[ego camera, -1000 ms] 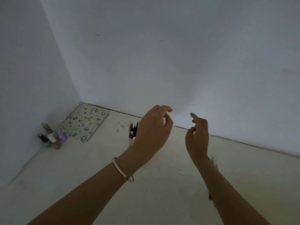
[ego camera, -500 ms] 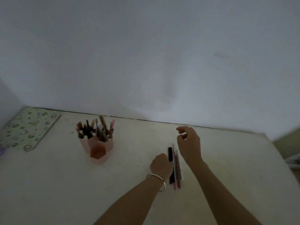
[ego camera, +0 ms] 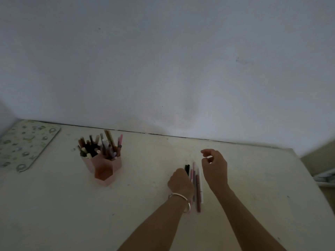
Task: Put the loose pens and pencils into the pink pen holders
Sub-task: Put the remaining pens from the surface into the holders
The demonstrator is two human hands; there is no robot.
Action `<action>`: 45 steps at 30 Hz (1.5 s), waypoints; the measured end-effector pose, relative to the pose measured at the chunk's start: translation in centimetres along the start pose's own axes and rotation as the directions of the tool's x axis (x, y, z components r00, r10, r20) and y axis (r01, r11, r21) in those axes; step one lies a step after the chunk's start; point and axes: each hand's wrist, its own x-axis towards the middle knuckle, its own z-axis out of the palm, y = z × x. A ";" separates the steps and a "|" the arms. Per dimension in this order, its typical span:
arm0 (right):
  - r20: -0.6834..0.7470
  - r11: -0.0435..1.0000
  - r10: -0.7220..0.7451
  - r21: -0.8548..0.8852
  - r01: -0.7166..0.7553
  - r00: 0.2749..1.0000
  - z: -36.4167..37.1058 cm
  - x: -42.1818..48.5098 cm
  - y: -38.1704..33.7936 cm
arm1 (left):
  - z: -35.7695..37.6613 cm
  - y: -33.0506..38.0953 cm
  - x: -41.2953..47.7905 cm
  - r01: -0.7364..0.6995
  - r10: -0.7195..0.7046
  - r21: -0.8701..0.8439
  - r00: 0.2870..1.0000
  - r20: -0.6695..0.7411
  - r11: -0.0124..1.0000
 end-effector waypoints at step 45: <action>0.243 0.758 0.204 -0.653 0.004 0.948 6.3 -3.7 2.8 | -29.6 -9.0 -2.2 -0.375 0.077 -0.474 0.841 -0.536 0.797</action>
